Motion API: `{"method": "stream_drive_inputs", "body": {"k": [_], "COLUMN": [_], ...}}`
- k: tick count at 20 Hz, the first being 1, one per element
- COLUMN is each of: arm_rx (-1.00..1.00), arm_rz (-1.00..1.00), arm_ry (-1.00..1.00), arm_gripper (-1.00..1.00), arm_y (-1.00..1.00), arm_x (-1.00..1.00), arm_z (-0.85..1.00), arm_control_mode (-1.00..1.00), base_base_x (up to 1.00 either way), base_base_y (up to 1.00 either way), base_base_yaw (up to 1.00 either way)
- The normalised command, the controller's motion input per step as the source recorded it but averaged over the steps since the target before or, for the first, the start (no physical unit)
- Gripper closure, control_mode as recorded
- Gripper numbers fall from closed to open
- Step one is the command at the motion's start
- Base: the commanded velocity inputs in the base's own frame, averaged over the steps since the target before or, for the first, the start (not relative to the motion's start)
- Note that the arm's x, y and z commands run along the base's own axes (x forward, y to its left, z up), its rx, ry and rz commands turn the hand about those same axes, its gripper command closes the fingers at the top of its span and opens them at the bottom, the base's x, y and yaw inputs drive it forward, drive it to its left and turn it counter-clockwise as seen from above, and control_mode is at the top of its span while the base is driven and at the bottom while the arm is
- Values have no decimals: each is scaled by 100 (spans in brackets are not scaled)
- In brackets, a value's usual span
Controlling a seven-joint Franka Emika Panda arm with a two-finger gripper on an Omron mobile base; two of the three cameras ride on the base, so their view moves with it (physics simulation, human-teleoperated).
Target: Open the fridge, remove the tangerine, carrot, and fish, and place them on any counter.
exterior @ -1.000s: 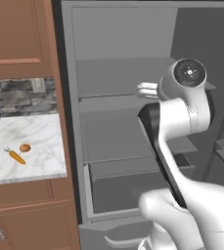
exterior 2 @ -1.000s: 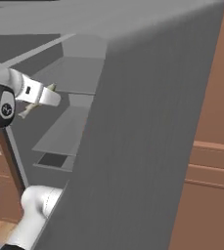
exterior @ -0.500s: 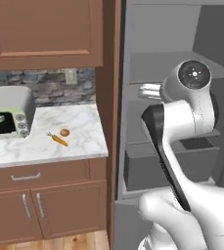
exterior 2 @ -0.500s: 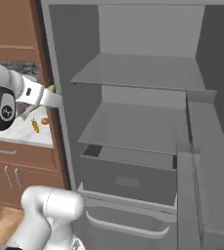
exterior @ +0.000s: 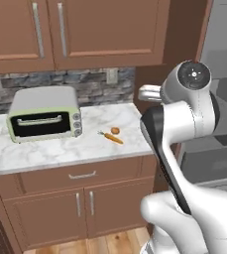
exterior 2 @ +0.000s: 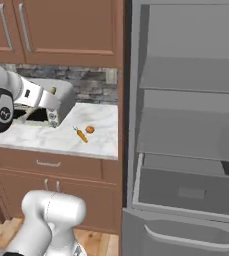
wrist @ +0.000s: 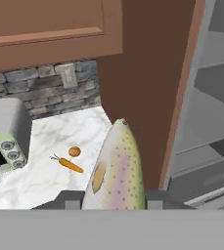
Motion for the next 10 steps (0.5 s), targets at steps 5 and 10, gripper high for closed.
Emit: {"method": "stream_drive_inputs", "body": {"k": [5, 10], "arm_rx": [0, 0], "arm_rz": [0, 0], "arm_ry": [0, 0], "arm_gripper": [100, 100], "arm_y": [0, 0], "arm_x": [0, 0], "arm_z": [0, 0], "arm_control_mode": [100, 100], "base_base_x": [43, 88], "base_base_y": [72, 0], "base_base_yaw": [-20, -3]}}
